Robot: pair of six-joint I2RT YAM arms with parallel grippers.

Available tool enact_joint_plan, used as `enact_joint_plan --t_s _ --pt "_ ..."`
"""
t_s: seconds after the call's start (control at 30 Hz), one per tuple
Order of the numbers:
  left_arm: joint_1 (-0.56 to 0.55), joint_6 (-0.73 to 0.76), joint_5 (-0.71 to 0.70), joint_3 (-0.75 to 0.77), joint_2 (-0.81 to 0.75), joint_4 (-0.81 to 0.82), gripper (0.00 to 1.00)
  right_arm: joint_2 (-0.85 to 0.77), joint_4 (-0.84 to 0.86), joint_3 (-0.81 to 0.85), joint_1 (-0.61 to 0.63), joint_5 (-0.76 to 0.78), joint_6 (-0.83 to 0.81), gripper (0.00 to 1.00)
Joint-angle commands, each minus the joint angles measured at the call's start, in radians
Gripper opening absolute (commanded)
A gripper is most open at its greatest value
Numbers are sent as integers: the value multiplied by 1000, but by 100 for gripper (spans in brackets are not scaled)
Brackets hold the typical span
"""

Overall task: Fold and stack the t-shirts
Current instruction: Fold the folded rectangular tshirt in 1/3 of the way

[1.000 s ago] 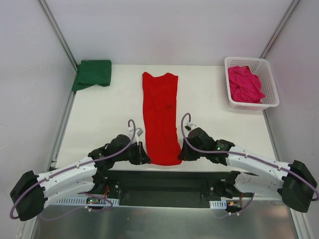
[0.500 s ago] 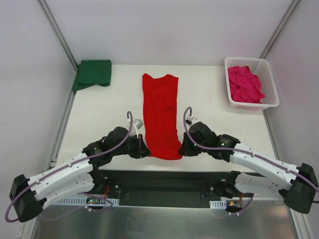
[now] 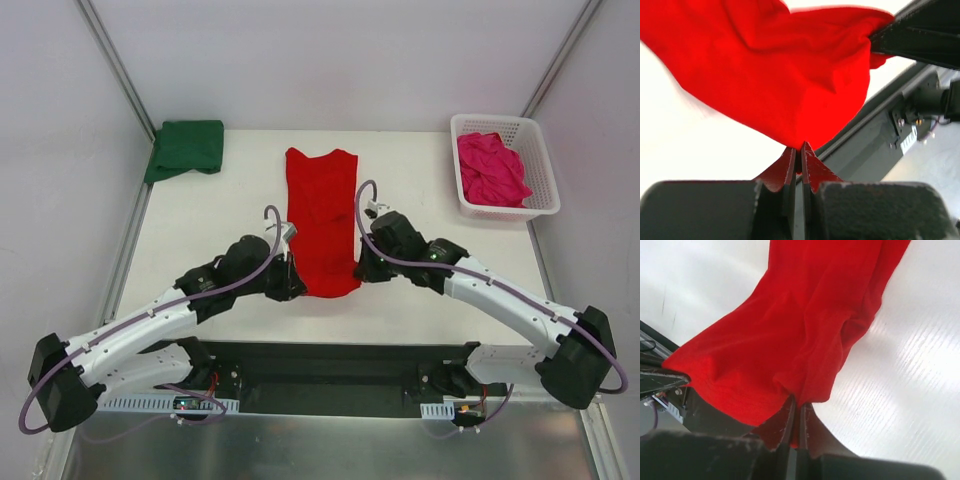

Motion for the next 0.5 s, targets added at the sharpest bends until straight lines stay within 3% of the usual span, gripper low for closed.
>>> enact_joint_plan --t_s 0.0,0.17,0.47 --pt "114 82 -7 97 42 7 0 29 9 74 -85 -10 -75 1" --pt "265 145 68 152 80 20 0 92 43 131 -197 -94 -137 1" --pt "314 205 107 218 217 75 0 300 120 252 -276 -200 -175 1"
